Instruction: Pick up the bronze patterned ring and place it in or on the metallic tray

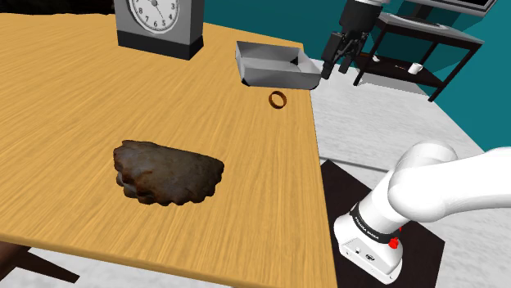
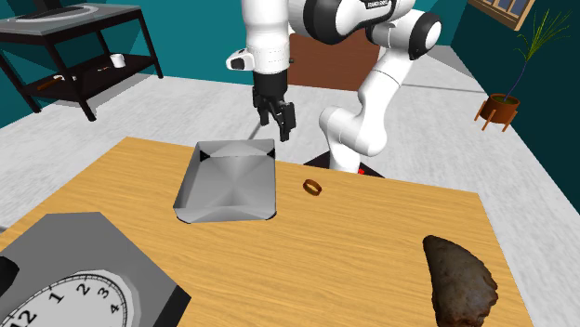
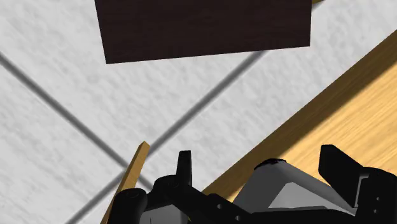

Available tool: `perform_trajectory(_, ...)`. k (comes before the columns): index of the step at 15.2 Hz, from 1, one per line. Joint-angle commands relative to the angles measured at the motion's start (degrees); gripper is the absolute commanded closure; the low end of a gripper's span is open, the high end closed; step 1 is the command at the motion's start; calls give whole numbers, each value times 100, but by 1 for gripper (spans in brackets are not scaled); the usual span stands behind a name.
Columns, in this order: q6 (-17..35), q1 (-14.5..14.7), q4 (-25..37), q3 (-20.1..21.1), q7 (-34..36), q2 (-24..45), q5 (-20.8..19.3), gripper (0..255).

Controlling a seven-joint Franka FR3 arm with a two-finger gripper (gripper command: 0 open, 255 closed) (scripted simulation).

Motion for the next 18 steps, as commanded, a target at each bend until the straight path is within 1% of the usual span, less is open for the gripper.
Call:
perform_trajectory(1,0,0,0,0,0,0,0,0)
perform_trajectory(8,405,203,-10,563,1168,162,1086,0)
perform_trajectory(14,922,362,202,1041,2099,509,1912,0)
perform_trajectory(18,1157,383,-21,1112,2106,503,1972,0)
